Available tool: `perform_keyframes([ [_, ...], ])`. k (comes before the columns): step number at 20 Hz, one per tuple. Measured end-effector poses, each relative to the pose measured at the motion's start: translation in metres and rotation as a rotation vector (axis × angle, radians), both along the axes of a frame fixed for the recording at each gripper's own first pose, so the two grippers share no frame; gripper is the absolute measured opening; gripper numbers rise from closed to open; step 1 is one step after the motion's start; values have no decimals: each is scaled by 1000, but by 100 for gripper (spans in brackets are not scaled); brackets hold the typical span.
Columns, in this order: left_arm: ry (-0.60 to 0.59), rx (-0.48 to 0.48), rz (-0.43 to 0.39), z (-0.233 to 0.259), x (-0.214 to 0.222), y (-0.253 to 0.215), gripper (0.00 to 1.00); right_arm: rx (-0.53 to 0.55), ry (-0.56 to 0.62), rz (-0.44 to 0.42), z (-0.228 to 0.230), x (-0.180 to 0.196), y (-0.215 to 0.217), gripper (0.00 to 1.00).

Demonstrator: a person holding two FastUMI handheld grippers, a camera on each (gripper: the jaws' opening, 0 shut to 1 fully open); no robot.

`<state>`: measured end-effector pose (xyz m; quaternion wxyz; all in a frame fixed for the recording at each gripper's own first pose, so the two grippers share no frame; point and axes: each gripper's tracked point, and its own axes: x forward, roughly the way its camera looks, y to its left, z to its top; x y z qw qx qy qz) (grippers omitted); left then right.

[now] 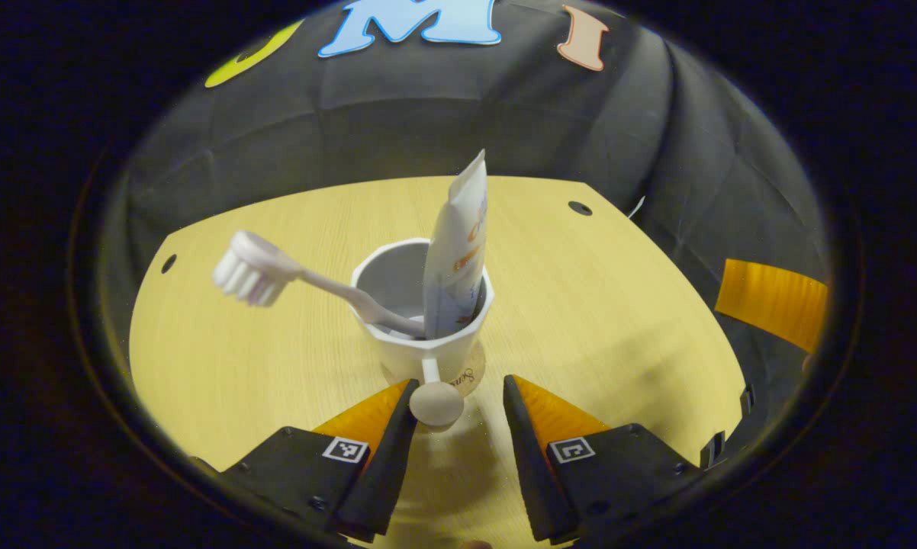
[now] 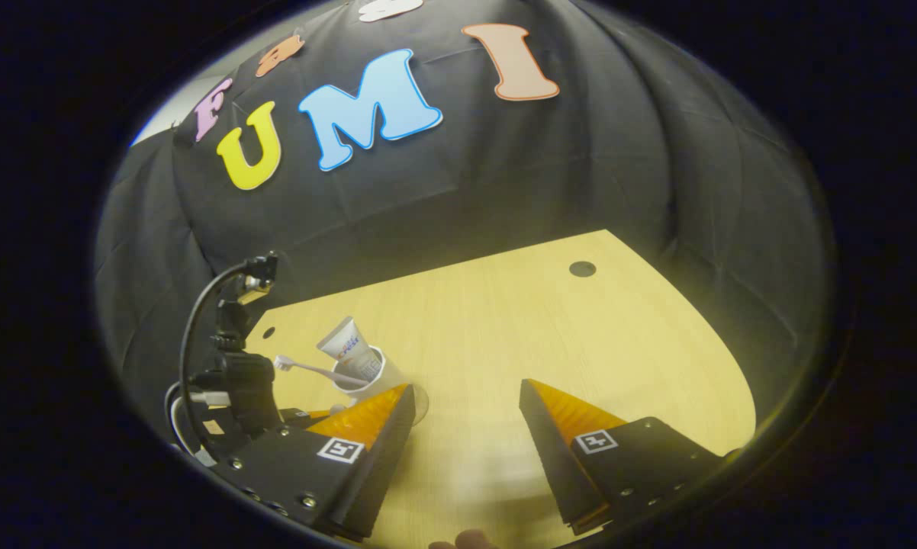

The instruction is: Put the toothbrush and toothpaste on the desktop into the cup, then pick up the cup and place it on the coaster on the desktop.

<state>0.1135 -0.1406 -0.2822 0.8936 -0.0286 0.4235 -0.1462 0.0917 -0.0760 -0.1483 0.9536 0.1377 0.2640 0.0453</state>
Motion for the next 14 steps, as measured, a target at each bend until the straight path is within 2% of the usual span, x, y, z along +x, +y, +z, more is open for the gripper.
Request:
perform_keyframes([
  [2,-140,-36,22,51,1,2,87,-73,-71,26,18,2,5,85],
  [4,-267,-36,47,91,-1,7,84,-103,-119,44,31,3,10,85],
  [5,-315,-41,57,106,-3,10,96,-113,-141,52,38,3,14,85],
  [6,-362,-41,71,121,-4,14,96,-126,-166,58,45,2,16,85],
  [7,-441,-37,94,145,-6,22,90,-153,-206,69,57,-2,20,85],
  [10,-588,-22,141,192,-19,35,90,-210,-292,100,80,-13,29,85],
  [11,-661,-8,180,214,-26,47,89,-235,-321,114,91,-19,33,85],
  [12,-697,-8,214,225,-30,56,96,-250,-342,123,95,-22,36,85],
  [14,-718,-22,268,232,-34,69,96,-274,-380,138,106,-27,42,85],
])
